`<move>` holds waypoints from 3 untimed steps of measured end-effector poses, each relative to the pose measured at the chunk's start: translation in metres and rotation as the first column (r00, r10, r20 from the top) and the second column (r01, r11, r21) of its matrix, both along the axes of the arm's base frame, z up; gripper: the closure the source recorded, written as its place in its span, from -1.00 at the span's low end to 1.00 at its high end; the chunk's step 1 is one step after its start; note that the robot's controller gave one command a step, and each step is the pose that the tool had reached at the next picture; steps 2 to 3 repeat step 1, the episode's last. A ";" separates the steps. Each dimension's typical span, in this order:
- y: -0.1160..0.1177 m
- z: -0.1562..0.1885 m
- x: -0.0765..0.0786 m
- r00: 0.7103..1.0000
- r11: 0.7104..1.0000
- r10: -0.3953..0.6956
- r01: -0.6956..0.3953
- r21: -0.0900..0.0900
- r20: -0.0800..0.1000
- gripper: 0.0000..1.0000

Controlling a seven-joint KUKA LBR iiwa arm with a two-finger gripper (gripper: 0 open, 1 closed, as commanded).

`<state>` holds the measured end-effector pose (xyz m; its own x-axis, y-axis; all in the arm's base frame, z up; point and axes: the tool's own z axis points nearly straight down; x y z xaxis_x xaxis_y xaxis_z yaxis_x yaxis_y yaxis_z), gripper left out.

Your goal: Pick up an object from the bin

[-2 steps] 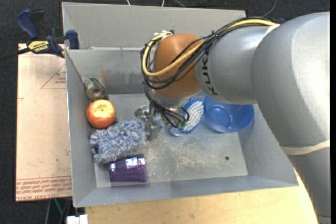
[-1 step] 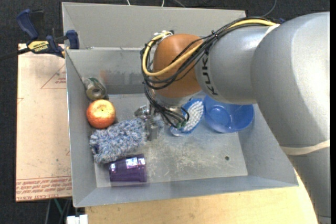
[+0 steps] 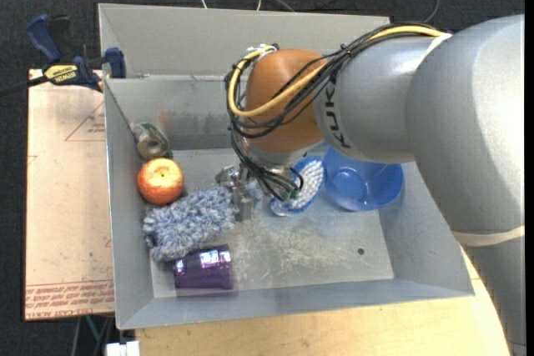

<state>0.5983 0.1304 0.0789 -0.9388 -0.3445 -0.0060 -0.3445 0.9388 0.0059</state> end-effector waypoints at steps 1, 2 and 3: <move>0.000 0.047 -0.001 1.000 1.000 -0.001 0.001 -0.001 -0.004 1.00; 0.000 0.047 -0.001 1.000 1.000 -0.001 0.001 -0.001 -0.004 1.00; 0.000 0.047 -0.001 1.000 1.000 -0.001 0.001 -0.001 -0.004 1.00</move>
Offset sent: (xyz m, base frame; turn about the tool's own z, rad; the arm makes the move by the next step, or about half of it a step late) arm -0.0019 -0.0001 0.0413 0.0003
